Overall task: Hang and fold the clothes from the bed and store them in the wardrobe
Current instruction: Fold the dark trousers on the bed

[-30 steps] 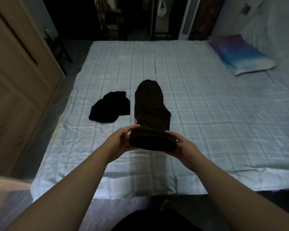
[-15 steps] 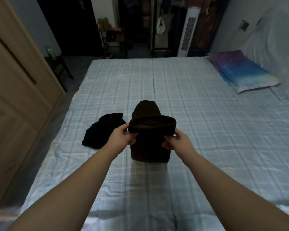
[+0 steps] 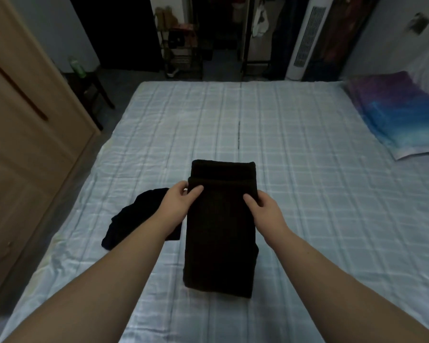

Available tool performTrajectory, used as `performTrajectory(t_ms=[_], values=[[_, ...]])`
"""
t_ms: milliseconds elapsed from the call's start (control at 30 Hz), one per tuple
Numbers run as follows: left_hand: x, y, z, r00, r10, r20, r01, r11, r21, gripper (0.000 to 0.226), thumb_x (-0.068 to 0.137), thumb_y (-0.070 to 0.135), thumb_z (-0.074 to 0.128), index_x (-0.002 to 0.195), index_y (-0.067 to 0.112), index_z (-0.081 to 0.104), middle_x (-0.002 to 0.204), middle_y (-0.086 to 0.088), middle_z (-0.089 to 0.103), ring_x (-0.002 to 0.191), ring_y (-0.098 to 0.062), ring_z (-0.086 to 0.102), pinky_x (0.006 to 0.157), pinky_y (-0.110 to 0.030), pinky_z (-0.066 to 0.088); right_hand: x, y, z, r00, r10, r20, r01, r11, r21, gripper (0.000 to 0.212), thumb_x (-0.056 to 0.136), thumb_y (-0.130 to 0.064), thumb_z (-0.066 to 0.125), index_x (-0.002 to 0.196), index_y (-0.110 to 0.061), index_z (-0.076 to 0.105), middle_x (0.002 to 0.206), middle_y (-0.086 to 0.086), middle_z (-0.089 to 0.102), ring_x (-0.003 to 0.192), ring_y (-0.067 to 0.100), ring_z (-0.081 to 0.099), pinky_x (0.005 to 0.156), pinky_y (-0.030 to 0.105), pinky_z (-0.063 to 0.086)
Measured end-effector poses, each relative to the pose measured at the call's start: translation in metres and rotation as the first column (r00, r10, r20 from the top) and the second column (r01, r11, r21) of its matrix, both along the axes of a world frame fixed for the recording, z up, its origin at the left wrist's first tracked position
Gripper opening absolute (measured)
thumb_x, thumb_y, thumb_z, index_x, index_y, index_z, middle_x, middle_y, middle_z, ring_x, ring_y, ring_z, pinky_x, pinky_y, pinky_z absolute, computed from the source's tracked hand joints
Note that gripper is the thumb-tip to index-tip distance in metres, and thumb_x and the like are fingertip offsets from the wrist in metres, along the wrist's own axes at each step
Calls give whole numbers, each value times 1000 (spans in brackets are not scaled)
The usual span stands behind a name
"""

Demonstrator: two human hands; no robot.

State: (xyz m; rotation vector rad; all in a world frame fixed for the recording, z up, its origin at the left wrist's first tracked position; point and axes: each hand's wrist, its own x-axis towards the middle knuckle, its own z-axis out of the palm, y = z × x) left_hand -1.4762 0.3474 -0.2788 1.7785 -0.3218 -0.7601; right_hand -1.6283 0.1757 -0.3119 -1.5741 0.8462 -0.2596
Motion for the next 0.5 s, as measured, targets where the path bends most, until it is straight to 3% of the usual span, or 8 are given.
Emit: performTrajectory(t_ms=[67,133,333,433,500], values=[[18,-17,-14,1000,14,-14,-14,1000,-12,17,95,32,65,109,23,61,97,2,73,81,-5,72,61,-17,55,21,-12,-16,999,-34,0,34,999,-9,33,98,-41,60,125,-22,63,112,-8,70,102,9,67,92,34,56],[37,-31,-33,999,26,-30,-26,1000,6,23,95,31,66,115,21,60,101,0,73,82,-5,73,64,-19,56,41,-26,-36,998,-52,-19,52,999,-14,36,99,-38,60,130,-20,59,113,-9,68,101,6,65,88,26,55],[102,-72,-117,997,41,-61,-37,998,58,31,94,31,67,120,16,60,102,-1,72,84,-4,72,65,-15,55,102,-66,-116,989,-33,-143,14,992,-129,27,101,-35,57,125,-23,60,98,-22,60,88,-5,59,70,10,42],[128,-91,-166,995,67,-73,-63,996,64,33,94,35,66,122,18,60,103,-1,72,89,-8,72,66,-15,55,128,-81,-160,982,-52,-183,16,981,-192,27,102,-37,54,124,-22,59,95,-21,59,86,-1,60,69,12,42],[142,-103,-198,992,84,-92,-77,994,80,34,95,36,65,125,21,58,105,-2,71,89,-8,72,67,-17,55,144,-91,-189,976,-68,-206,25,979,-203,32,102,-38,53,127,-20,59,102,-12,64,94,8,64,76,20,47]])
